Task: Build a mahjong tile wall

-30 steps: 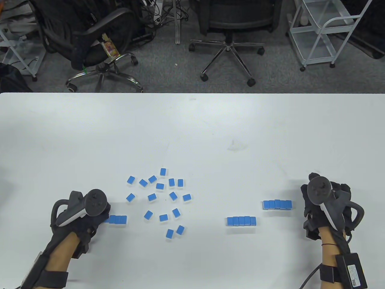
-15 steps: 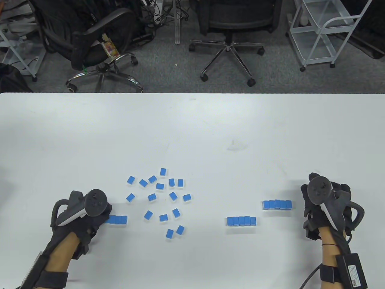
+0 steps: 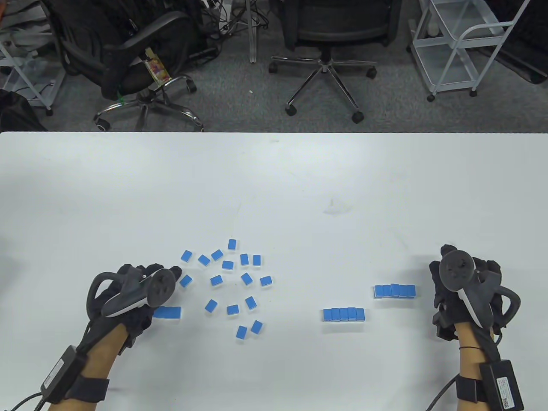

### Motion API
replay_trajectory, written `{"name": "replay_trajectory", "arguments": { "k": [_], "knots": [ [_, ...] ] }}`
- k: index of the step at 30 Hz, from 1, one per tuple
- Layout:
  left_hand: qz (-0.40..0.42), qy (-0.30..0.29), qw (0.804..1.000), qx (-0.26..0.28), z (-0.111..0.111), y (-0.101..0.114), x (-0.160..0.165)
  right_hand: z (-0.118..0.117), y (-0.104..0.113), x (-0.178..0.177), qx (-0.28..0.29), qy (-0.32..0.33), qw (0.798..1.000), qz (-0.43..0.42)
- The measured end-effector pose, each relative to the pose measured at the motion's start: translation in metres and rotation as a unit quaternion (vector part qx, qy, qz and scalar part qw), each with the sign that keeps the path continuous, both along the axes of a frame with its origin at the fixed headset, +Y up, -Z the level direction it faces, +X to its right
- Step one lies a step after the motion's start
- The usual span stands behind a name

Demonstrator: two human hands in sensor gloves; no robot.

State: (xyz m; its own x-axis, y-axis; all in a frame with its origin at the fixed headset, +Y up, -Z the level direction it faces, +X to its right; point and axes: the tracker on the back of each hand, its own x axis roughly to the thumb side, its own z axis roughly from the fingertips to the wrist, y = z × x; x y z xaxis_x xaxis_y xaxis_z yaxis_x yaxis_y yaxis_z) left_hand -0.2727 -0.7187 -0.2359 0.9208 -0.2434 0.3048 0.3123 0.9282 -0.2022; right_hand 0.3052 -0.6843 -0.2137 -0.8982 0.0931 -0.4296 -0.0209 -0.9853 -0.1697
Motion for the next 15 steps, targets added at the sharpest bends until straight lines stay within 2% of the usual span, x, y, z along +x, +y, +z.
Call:
{"name": "replay_trajectory", "arguments": {
  "k": [7, 10, 15],
  "knots": [
    [-0.068, -0.033, 0.997, -0.01, -0.016, -0.015, 0.047, 0.001, 0.001, 0.001, 0.003, 0.0, 1.0, -0.004],
    [-0.108, -0.037, 0.993, -0.003, -0.019, -0.022, 0.055, 0.001, 0.001, 0.002, 0.004, 0.001, 1.0, -0.004],
    [-0.083, -0.035, 0.996, 0.006, -0.02, -0.026, 0.056, 0.001, 0.001, 0.001, 0.003, 0.002, 1.0, -0.003]
  ]
}}
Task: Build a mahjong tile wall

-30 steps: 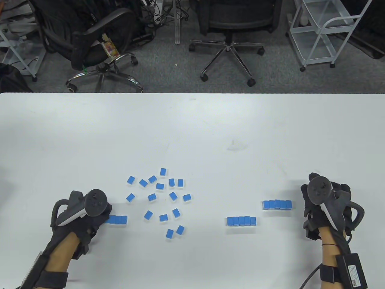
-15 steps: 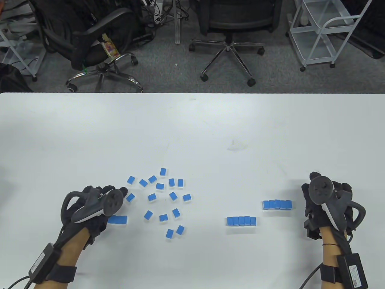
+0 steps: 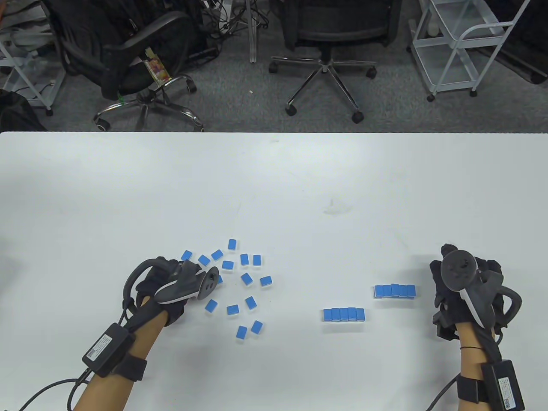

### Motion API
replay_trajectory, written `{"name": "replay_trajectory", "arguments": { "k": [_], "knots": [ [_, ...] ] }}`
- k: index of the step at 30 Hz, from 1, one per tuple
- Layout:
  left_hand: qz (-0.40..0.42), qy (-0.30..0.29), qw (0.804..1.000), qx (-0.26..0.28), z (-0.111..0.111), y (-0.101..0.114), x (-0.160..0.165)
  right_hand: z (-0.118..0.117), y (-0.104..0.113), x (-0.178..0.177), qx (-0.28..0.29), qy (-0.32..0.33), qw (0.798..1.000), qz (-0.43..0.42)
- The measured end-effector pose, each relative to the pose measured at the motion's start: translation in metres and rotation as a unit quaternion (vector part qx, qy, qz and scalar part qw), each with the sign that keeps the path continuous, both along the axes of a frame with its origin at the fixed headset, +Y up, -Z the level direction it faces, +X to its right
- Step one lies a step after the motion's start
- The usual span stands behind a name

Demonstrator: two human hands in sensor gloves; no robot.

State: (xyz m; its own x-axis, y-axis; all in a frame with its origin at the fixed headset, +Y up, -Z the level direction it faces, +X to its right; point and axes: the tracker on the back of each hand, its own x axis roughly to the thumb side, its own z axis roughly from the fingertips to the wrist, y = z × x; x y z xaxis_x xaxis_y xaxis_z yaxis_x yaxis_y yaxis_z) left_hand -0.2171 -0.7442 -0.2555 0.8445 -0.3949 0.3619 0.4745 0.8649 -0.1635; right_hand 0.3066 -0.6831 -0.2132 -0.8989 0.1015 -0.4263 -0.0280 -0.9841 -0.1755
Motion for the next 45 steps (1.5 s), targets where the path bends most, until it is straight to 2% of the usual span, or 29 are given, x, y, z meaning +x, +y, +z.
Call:
{"name": "replay_trajectory", "arguments": {
  "k": [9, 16, 20, 24, 25, 33, 45],
  "knots": [
    [0.028, 0.032, 0.999, -0.018, -0.003, 0.003, -0.017, 0.001, 0.001, 0.0, -0.002, -0.001, 1.0, -0.002],
    [0.051, 0.108, 0.993, -0.024, 0.004, 0.022, -0.077, 0.001, 0.001, 0.0, -0.003, 0.0, 1.0, -0.001],
    [0.052, 0.155, 0.985, -0.057, 0.015, 0.016, -0.112, 0.001, 0.0, 0.0, -0.007, 0.0, 1.0, 0.0],
    [0.076, 0.16, 0.982, -0.066, 0.028, 0.007, -0.133, 0.001, 0.0, -0.001, -0.009, 0.0, 1.0, 0.0],
    [0.091, 0.15, 0.983, -0.05, 0.03, 0.007, -0.135, 0.001, 0.0, -0.001, -0.011, 0.0, 1.0, 0.001],
    [0.138, 0.125, 0.98, -0.075, 0.031, 0.008, -0.127, 0.0, -0.002, -0.003, -0.018, 0.003, 1.0, 0.006],
    [0.136, 0.111, 0.981, -0.085, 0.033, 0.007, -0.124, 0.0, -0.003, -0.004, -0.021, 0.005, 1.0, 0.009]
  ]
}}
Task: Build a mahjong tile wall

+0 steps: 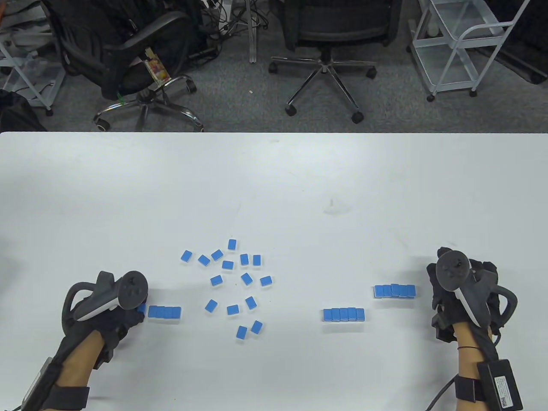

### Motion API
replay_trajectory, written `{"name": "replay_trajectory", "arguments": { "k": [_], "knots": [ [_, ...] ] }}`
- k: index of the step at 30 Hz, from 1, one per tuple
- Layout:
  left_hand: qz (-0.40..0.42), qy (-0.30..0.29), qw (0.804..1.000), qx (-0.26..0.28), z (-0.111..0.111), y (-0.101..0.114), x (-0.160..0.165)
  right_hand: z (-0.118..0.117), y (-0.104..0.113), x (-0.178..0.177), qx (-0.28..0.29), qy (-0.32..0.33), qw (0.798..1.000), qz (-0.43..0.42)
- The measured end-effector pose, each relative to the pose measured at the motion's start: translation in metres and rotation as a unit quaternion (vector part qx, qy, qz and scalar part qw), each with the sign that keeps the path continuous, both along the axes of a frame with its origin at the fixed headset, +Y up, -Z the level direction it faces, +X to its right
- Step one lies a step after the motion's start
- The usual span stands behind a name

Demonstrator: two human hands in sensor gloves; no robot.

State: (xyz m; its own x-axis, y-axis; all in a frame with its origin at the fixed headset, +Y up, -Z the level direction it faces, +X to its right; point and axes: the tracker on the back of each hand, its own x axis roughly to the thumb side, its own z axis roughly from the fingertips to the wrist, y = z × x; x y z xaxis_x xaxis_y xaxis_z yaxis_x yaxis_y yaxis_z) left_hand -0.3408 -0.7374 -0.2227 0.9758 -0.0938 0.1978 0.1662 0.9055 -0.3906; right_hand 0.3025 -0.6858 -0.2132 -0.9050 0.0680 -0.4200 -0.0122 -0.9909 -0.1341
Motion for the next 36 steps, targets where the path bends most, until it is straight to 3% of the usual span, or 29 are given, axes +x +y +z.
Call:
{"name": "replay_trajectory", "arguments": {
  "k": [36],
  "knots": [
    [0.011, -0.015, 1.0, 0.004, 0.0045, -0.0023, 0.0033, 0.0001, -0.0009, 0.0001, -0.001, 0.001, 1.0, -0.003]
  ]
}}
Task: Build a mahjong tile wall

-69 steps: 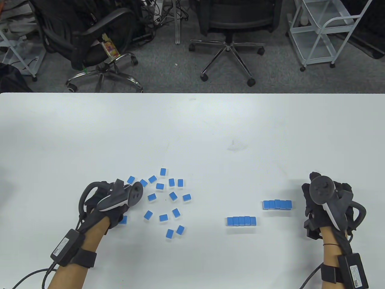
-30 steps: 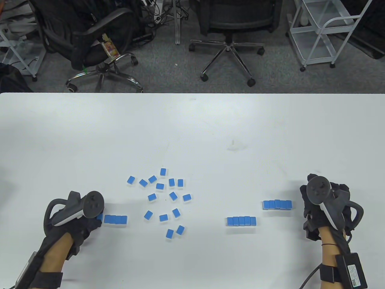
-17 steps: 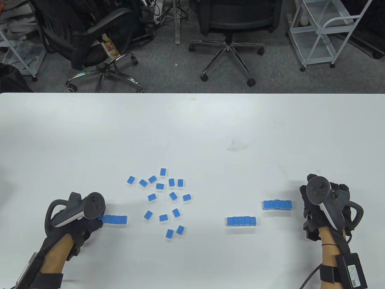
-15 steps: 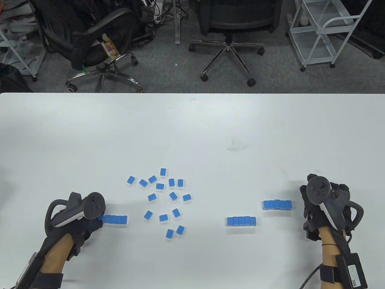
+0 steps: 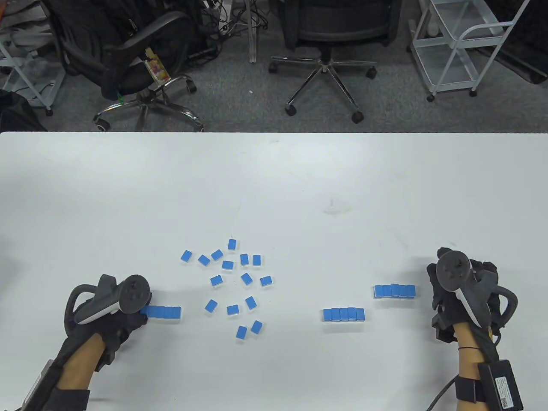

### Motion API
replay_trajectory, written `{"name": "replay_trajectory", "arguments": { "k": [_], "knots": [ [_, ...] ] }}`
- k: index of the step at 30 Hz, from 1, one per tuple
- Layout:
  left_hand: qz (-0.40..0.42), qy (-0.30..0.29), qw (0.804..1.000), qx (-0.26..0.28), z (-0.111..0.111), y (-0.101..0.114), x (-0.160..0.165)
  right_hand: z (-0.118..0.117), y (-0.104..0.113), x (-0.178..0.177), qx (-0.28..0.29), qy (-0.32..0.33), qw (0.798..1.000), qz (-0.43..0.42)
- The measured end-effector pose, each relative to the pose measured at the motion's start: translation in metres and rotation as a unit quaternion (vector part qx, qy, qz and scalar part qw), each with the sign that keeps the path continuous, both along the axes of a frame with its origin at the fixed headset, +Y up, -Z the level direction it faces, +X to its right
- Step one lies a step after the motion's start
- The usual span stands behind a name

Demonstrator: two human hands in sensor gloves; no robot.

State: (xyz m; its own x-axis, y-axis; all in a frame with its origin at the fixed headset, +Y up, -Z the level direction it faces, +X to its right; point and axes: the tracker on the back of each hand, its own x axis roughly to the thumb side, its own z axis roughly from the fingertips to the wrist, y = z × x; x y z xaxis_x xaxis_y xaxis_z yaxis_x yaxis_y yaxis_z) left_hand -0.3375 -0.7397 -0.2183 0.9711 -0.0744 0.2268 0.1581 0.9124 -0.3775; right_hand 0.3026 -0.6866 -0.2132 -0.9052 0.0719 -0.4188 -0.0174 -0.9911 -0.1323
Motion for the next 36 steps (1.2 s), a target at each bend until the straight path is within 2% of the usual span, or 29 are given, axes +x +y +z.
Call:
{"name": "replay_trajectory", "arguments": {
  "k": [4, 8, 15, 19, 25, 29, 36],
  "knots": [
    [-0.001, -0.001, 1.0, 0.0, 0.001, 0.0, 0.0, 0.0, 0.0, -0.001, -0.004, 0.0, 1.0, 0.002],
    [0.007, 0.014, 1.0, -0.026, 0.0, 0.009, -0.005, 0.0, 0.001, 0.0, -0.001, -0.001, 1.0, 0.0],
    [0.084, 0.034, 0.994, 0.065, 0.0, 0.039, -0.016, 0.0, 0.0, 0.001, -0.009, -0.003, 1.0, -0.001],
    [0.045, 0.036, 0.994, 0.097, -0.009, 0.046, -0.006, 0.0, 0.001, 0.0, -0.011, -0.003, 1.0, 0.0],
    [0.013, 0.058, 0.995, 0.074, -0.045, 0.042, 0.02, -0.001, 0.0, 0.001, -0.013, -0.005, 1.0, -0.003],
    [-0.039, 0.051, 0.996, 0.061, -0.069, 0.032, 0.048, -0.001, 0.001, 0.002, -0.013, -0.006, 1.0, -0.006],
    [-0.071, 0.043, 0.996, 0.035, -0.089, 0.009, 0.082, -0.003, -0.001, 0.0, -0.024, 0.001, 1.0, -0.003]
  ]
}}
